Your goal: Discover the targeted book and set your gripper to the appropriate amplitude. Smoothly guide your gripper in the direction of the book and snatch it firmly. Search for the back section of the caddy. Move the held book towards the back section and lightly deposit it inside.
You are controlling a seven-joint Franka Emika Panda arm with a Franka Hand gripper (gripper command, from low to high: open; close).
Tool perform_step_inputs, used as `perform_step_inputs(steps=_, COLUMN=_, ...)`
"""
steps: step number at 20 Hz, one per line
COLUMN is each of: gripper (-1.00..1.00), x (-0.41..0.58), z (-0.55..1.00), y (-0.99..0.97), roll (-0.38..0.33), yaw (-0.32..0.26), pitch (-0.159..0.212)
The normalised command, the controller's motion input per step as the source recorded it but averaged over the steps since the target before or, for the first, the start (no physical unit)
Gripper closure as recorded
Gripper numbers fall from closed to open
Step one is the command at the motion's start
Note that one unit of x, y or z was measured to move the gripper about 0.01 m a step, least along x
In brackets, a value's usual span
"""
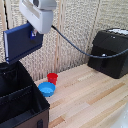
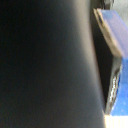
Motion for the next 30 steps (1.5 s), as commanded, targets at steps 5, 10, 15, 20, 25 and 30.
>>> perform_step_inputs(steps=5, gripper=1.0, x=0.218, z=0.29, y=0.85, roll=-0.007, yaw=-0.097, pitch=-0.001)
perform_step_inputs(steps=10, gripper=1.0, x=0.277, z=0.07, y=0.77, roll=0.0, yaw=-0.112, pitch=0.0)
perform_step_inputs(steps=15, gripper=1.0, x=0.405, z=-0.03, y=0.56, roll=-0.015, yaw=-0.144, pitch=0.0)
perform_step_inputs(steps=20, gripper=1.0, x=0.441, z=-0.05, y=0.48, roll=-0.048, yaw=-0.161, pitch=-0.029)
perform_step_inputs(steps=25, gripper=1.0, x=0.195, z=-0.01, y=0.73, roll=0.012, yaw=-0.123, pitch=-0.06)
perform_step_inputs(steps=30, gripper=1.0, x=0.021, z=0.33, y=0.87, roll=0.023, yaw=-0.08, pitch=-0.117)
